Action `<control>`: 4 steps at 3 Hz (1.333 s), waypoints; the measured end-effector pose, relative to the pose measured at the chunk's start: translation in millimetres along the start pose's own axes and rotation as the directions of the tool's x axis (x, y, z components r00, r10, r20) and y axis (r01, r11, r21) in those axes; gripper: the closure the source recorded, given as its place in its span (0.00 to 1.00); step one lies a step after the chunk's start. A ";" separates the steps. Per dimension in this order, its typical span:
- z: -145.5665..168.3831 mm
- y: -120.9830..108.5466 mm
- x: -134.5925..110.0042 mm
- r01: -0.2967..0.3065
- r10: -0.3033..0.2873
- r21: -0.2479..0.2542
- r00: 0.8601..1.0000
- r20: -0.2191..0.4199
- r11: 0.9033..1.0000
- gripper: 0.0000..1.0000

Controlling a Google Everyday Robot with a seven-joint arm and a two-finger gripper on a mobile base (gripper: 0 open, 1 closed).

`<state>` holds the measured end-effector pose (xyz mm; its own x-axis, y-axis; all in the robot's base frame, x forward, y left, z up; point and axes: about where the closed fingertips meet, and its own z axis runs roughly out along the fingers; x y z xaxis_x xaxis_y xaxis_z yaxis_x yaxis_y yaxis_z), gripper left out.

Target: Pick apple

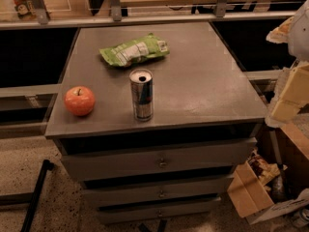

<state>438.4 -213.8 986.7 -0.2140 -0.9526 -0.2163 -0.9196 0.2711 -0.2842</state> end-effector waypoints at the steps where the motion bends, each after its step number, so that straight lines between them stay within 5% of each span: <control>1: -0.1 0.0 0.0 0.000 0.000 0.000 1.000 0.000 1.000 0.00; 3: 13.4 -25.0 -58.5 0.129 -0.129 0.010 0.992 0.008 0.992 0.00; 4: 20.4 -38.6 -115.4 0.229 -0.229 0.009 0.972 0.048 0.973 0.00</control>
Offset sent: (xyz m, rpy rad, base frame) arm 0.0316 0.0384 -0.0008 -0.0294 -0.0152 0.1059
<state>505.3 -111.5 1003.6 0.0183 -0.9816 -0.1899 -0.9412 0.0472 -0.3346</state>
